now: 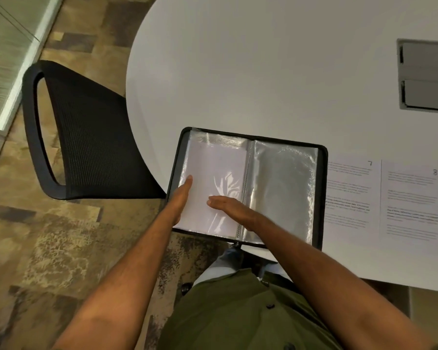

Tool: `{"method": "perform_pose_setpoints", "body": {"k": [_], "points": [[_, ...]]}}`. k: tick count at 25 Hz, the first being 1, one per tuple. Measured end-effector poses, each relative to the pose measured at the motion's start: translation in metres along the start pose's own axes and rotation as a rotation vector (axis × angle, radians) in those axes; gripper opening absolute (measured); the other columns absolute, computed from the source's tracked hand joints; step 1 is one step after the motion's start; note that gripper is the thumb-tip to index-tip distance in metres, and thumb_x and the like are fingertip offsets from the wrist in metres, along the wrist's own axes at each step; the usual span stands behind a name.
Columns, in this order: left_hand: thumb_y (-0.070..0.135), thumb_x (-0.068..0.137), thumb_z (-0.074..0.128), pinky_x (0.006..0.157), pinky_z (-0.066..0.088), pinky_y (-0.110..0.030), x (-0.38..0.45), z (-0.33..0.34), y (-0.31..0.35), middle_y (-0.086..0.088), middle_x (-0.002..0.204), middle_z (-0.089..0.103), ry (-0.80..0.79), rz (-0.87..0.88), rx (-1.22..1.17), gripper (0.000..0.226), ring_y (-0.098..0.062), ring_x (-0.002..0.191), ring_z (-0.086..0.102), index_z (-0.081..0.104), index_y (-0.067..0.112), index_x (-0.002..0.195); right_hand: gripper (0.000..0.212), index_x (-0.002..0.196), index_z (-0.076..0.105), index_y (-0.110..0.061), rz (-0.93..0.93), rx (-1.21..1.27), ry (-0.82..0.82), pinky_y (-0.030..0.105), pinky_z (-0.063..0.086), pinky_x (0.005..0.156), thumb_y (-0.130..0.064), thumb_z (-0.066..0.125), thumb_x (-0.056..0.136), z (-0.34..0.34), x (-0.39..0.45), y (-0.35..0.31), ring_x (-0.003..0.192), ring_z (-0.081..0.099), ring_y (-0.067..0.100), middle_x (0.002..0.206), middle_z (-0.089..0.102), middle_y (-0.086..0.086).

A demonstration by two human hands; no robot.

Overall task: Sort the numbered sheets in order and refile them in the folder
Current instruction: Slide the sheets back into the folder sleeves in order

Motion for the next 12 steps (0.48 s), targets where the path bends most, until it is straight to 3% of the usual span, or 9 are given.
{"method": "perform_pose_setpoints", "body": {"k": [4, 7, 12], "points": [[0.030, 0.102, 0.060, 0.092, 0.052, -0.037, 0.019, -0.024, -0.015, -0.014, 0.129, 0.066, 0.205, 0.097, 0.332, 0.039, -0.029, 0.108, 0.062, 0.060, 0.008, 0.134, 0.057, 0.150, 0.050, -0.029, -0.008, -0.151, 0.028, 0.039, 0.026, 0.122, -0.050, 0.060, 0.098, -0.004, 0.007, 0.014, 0.148, 0.035, 0.019, 0.161, 0.041, -0.003], [0.027, 0.100, 0.058, 0.097, 0.053, -0.042, 0.023, -0.031, -0.024, -0.015, 0.130, 0.065, 0.286, 0.087, 0.490, 0.038, -0.034, 0.113, 0.062, 0.062, 0.006, 0.131, 0.052, 0.147, 0.054, -0.031, -0.049, -0.199, 0.072, 0.037, 0.030, 0.120, -0.047, 0.062, 0.098, -0.012, 0.007, 0.018, 0.146, 0.040, 0.017, 0.159, 0.045, -0.005], [0.021, 0.097, 0.060, 0.089, 0.057, -0.048, 0.015, -0.025, -0.016, -0.015, 0.125, 0.064, 0.441, 0.165, 0.777, 0.032, -0.036, 0.109, 0.063, 0.062, 0.006, 0.125, 0.039, 0.138, 0.061, -0.027, -0.156, -0.215, 0.241, 0.025, 0.032, 0.111, -0.031, 0.063, 0.100, -0.053, -0.011, 0.021, 0.140, 0.047, 0.014, 0.151, 0.053, -0.004]]}}
Point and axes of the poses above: each hand's wrist, its own x-axis towards the middle knuckle, its own z-axis out of the palm, y = z × x, the point moved 9 cm from there along x, towards the middle knuckle
